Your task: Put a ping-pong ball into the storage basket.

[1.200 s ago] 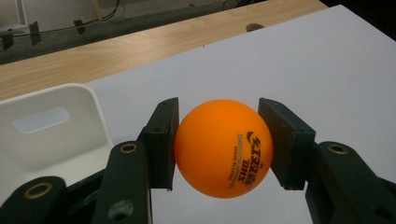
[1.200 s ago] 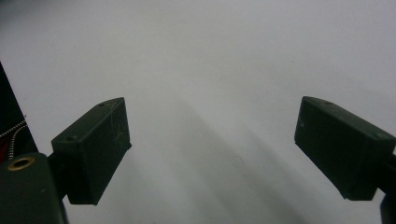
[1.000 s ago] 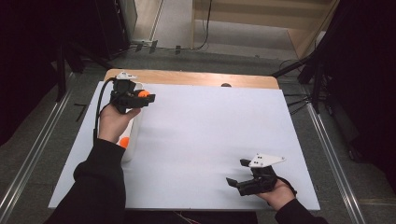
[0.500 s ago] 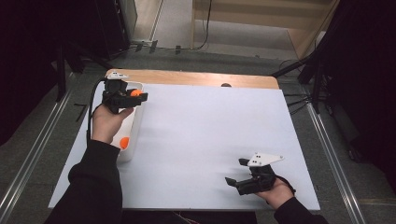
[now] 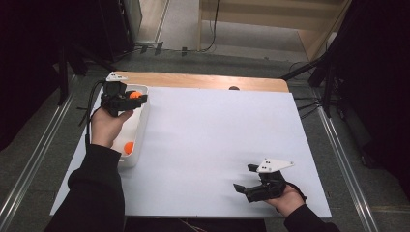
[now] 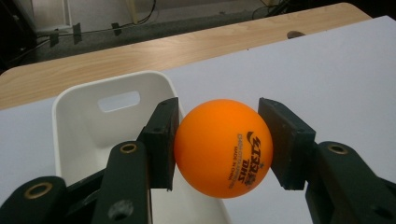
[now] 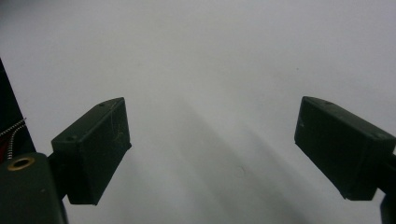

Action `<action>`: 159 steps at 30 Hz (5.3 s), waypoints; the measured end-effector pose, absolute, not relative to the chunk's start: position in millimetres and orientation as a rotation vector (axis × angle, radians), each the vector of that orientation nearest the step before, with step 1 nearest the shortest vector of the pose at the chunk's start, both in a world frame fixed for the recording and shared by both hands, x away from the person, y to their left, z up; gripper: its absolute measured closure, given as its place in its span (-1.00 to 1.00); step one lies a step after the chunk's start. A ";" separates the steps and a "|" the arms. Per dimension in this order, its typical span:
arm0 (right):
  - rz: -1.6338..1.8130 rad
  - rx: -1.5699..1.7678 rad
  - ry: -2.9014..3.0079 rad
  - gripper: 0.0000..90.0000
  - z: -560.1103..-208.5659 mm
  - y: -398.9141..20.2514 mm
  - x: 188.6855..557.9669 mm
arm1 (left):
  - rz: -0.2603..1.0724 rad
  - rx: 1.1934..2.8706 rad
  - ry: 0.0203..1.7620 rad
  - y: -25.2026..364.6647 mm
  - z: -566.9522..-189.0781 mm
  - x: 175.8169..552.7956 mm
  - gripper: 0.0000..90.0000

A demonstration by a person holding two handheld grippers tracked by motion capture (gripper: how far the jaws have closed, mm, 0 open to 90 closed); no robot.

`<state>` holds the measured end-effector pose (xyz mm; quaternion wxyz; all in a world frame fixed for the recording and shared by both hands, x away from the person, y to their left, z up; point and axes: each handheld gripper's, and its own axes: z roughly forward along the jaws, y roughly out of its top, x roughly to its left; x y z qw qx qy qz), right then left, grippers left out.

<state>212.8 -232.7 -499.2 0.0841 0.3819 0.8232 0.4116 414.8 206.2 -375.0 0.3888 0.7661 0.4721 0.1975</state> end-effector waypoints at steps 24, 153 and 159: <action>1.227 1.140 2.456 -0.80 -499.4 -232.6 212.6 | 0.555 1.880 1.264 217.7 -383.5 420.0 0.13; 1.209 1.161 2.438 -0.80 -498.7 -238.5 202.7 | 0.279 2.015 1.046 165.3 -393.5 394.0 -0.31; 1.210 1.160 2.439 -0.80 -498.7 -238.7 202.4 | 0.256 2.023 1.014 160.6 -393.1 385.4 -0.31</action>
